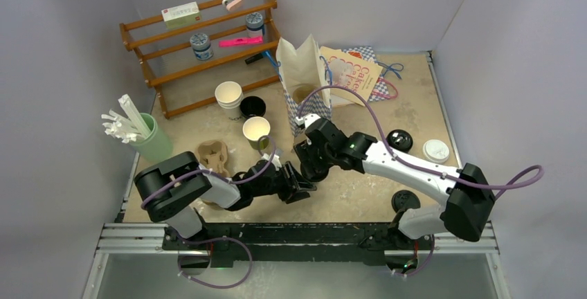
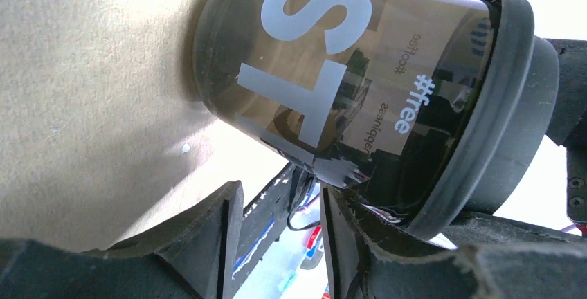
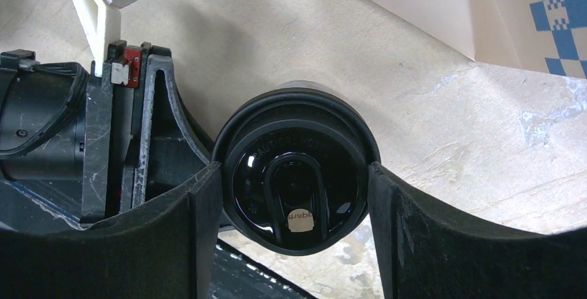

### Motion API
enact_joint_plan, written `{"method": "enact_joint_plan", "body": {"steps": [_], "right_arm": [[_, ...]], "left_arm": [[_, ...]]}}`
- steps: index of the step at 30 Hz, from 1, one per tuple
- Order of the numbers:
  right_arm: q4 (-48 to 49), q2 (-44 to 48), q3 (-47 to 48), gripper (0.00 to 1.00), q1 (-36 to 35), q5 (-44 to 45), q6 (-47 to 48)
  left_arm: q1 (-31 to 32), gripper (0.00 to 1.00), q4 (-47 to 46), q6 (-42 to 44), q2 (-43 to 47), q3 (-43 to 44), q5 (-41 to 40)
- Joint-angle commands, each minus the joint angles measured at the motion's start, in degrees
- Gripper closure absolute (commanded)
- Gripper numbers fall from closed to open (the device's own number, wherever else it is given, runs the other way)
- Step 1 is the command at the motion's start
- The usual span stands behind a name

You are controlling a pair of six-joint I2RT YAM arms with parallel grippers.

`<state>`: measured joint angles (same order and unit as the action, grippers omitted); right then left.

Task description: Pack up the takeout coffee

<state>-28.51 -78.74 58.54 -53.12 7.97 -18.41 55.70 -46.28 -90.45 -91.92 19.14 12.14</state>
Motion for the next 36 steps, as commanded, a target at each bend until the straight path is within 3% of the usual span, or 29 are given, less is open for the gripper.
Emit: {"method": "enact_joint_plan", "body": {"steps": [1, 16, 28, 36], "right_arm": [[-4.39, 0.90, -2.60, 0.44, -0.04, -1.36, -1.28], [-0.31, 1.35, -7.29, 0.43, -0.44, -0.91, -1.80], [-1.16, 1.25, -7.25, 0.43, -1.42, -0.10, -1.98], [2.51, 1.58, -9.00, 0.43, -4.32, 2.69, -2.37]], "left_arm": [[0.28, 0.53, -7.57, -2.72, -0.92, 0.27, -3.14], [-0.24, 0.54, -7.12, -6.47, 1.74, -3.74, -8.93], [-0.24, 0.56, 16.24, -2.78, 19.86, -4.92, -15.76], [-0.24, 0.57, 19.92, -4.64, 26.46, -7.96, -17.94]]}}
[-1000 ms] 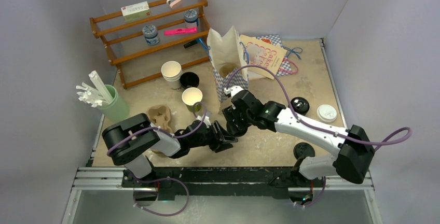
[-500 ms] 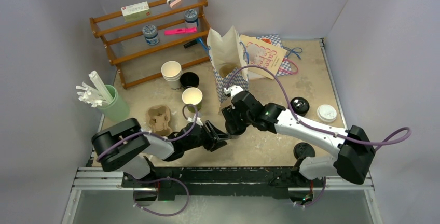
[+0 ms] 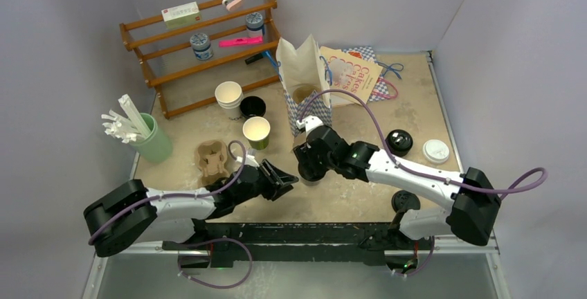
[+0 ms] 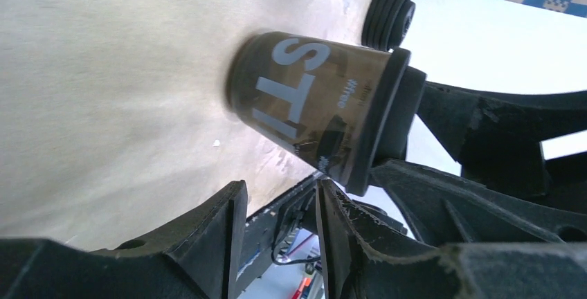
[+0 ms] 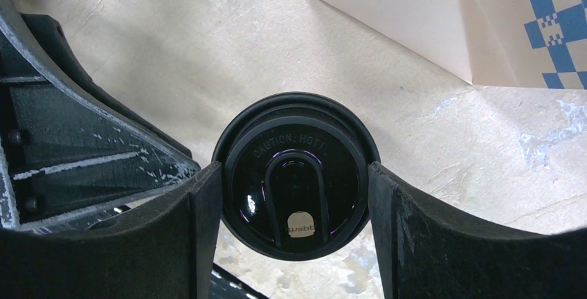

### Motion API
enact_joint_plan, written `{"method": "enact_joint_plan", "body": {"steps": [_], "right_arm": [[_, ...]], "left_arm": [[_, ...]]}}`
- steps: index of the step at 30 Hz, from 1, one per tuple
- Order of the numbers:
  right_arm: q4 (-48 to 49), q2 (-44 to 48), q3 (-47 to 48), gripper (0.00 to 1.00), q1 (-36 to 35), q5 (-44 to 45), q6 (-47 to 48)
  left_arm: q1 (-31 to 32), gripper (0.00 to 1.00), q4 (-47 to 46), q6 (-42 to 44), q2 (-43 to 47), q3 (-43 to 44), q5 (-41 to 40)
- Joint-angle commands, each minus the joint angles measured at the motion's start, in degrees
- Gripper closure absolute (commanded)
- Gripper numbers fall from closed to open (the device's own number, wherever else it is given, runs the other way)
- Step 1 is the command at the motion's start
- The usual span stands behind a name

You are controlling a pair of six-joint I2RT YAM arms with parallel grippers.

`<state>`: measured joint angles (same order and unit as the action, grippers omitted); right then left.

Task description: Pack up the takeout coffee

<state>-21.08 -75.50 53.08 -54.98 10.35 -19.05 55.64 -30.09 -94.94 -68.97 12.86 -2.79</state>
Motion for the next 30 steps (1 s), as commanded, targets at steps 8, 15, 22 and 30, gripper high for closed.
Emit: {"method": "enact_joint_plan", "body": {"steps": [8, 15, 22, 30], "right_arm": [[-4.00, -2.25, -4.16, 0.43, -4.15, 3.69, -2.67], [-2.36, 2.56, -7.17, 0.43, -4.25, 3.87, -4.94], [-0.52, 1.10, -8.48, 0.43, -4.60, 4.85, -6.55], [-0.16, 0.50, -9.89, 0.44, -5.38, 7.68, -10.10]], "left_arm": [[-1.06, 0.58, 9.77, 0.28, 10.35, -2.78, -4.85], [-1.40, 0.60, 5.20, 3.33, 3.42, 0.53, -1.55], [-2.59, 0.61, 3.02, 4.84, 1.31, 1.45, 0.57], [-3.33, 0.58, -1.83, 8.06, -6.83, 5.92, 7.04]]}}
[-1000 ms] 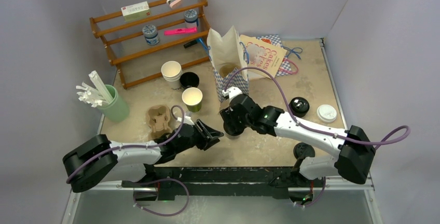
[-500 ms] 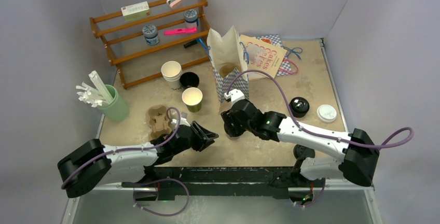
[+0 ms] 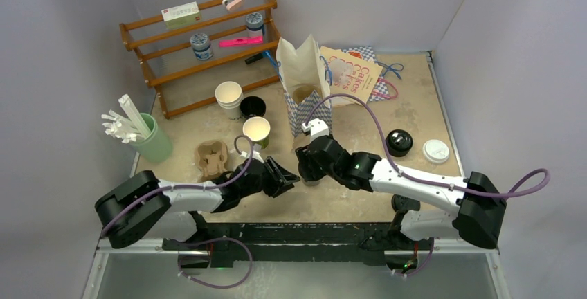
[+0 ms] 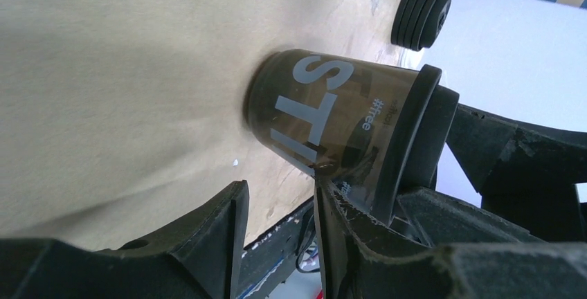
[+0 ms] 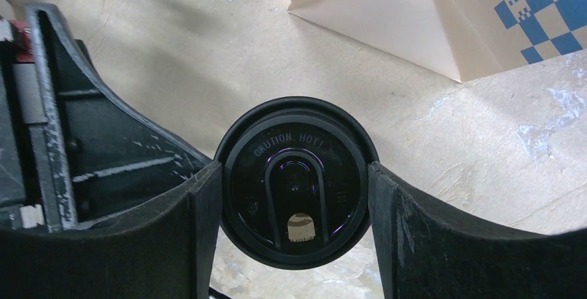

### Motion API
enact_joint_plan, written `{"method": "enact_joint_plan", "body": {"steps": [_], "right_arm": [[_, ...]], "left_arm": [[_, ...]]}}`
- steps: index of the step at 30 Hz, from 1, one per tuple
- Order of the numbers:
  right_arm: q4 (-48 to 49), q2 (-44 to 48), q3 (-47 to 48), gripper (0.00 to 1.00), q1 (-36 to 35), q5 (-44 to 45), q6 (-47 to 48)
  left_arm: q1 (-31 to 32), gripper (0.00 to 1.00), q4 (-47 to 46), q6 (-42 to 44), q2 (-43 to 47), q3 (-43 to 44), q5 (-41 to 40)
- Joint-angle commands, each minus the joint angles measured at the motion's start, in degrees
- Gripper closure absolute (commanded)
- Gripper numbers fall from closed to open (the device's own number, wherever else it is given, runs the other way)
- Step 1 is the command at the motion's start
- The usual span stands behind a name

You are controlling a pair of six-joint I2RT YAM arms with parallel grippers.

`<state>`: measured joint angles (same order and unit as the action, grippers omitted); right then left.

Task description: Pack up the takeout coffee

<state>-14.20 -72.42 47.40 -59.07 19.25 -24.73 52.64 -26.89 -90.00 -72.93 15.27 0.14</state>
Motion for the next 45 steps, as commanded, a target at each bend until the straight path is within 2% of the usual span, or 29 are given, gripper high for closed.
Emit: {"method": "enact_joint_plan", "body": {"steps": [1, 10, 15, 24, 30, 39, 45], "right_arm": [[-6.92, -2.51, -4.50, 0.45, -1.61, -0.96, -4.97], [-8.89, -2.74, -2.88, 0.47, -3.43, 1.90, -9.60], [-10.55, -3.00, -2.12, 0.46, -4.32, 2.66, -10.74], [-21.08, -4.83, 7.15, 0.44, -4.38, 0.36, -15.39], [-25.57, -8.45, 13.02, 0.43, -4.38, 4.00, -16.84], [-27.20, -7.72, 16.41, 0.43, -4.39, 8.08, -16.23], [-23.33, -4.57, 15.60, 0.44, -4.39, 9.87, -13.05]], "left_arm": [[-0.35, 0.58, -5.61, 3.13, -3.48, 3.57, 4.66], [-0.26, 0.58, -5.39, 0.96, -2.86, 2.36, 6.62], [-0.70, 0.59, -3.86, -1.06, 0.45, -0.17, 5.23], [-1.31, 0.59, 2.83, 2.59, 2.76, 2.22, 6.79], [-1.57, 0.59, 4.04, 3.54, 3.29, 2.34, 7.76], [-1.73, 0.59, 5.51, 5.12, 2.38, 3.70, 8.84], [-2.53, 0.59, 6.82, 6.46, 1.77, 5.16, 9.48]]}}
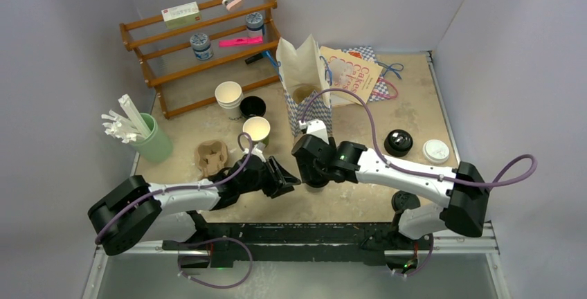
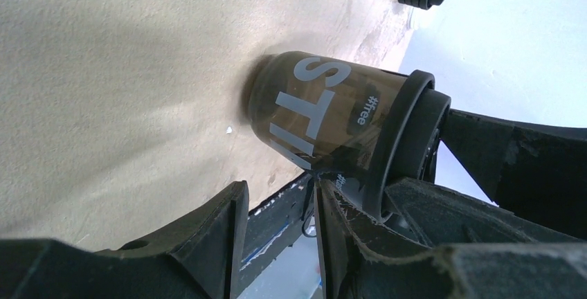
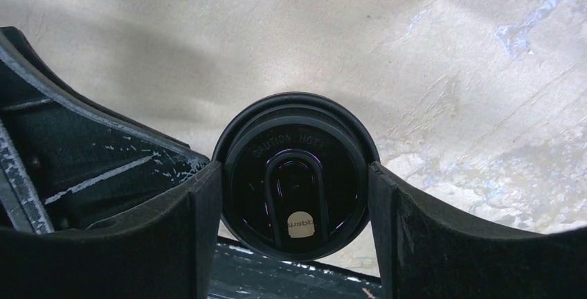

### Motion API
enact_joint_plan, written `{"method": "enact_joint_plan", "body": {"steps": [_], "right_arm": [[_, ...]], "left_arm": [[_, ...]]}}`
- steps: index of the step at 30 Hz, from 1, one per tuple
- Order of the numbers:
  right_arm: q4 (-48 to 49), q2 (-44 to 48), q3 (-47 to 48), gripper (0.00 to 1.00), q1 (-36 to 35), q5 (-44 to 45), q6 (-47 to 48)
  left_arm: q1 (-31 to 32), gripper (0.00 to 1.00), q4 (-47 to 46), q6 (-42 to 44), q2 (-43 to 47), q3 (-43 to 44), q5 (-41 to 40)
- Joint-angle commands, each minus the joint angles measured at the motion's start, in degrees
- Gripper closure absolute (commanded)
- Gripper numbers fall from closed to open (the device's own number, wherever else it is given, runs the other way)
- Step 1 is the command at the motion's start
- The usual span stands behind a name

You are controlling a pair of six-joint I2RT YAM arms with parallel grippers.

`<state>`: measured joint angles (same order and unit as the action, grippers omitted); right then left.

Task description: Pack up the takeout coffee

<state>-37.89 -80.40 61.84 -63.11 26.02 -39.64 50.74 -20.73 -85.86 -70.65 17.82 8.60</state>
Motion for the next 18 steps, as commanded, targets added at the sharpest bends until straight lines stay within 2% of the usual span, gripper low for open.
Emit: {"method": "enact_joint_plan", "body": {"steps": [1, 5, 9, 18], "right_arm": [[0.90, 3.88, 1.05, 0.44, -0.35, 3.57, 2.31], [3.88, 6.20, -0.63, 0.45, -0.35, 5.42, 3.52], [10.24, 10.35, -6.47, 0.45, -0.30, 1.82, 4.67], [7.39, 7.45, -5.69, 0.48, -0.34, 2.14, 4.66]], "left_arm": [[-0.64, 0.59, 0.81, 2.47, -0.60, 2.75, 1.12], [-0.73, 0.59, 1.23, 2.82, -0.74, 3.12, 1.33], [-0.78, 0.59, 1.96, 3.24, -0.87, 3.59, 1.37], [-0.74, 0.59, 1.94, 3.53, -1.65, 4.17, 0.87]]}}
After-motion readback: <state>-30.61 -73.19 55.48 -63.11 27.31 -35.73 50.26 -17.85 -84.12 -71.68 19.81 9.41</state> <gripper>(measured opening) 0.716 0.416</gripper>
